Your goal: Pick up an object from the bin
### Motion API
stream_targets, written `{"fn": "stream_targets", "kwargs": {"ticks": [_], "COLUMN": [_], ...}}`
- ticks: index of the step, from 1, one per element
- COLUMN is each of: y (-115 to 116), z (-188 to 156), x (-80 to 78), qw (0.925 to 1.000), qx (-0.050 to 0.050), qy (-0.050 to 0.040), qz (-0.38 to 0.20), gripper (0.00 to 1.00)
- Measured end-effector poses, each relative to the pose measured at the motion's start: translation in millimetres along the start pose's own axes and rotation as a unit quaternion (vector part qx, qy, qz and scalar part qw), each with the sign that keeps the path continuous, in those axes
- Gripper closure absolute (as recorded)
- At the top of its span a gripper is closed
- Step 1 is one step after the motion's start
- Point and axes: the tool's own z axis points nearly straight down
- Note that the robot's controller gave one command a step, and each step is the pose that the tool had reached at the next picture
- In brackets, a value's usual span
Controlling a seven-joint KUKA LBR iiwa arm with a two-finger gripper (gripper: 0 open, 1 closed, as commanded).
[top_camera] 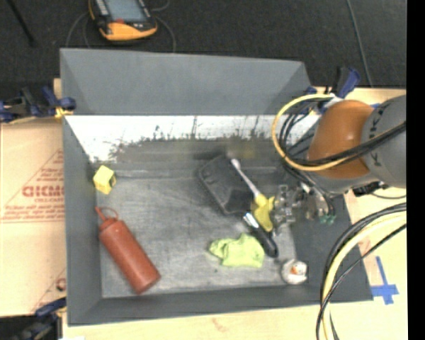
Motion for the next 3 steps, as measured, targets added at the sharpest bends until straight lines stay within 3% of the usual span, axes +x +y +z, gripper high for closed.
{"fn": "stream_targets", "kwargs": {"ticks": [3], "y": [-1.4], "z": [-2.5], "x": [3.7], "qw": [1.0], "qx": [-0.001], "qy": [-0.0028], "qz": [-0.002], "gripper": [1.0]}}
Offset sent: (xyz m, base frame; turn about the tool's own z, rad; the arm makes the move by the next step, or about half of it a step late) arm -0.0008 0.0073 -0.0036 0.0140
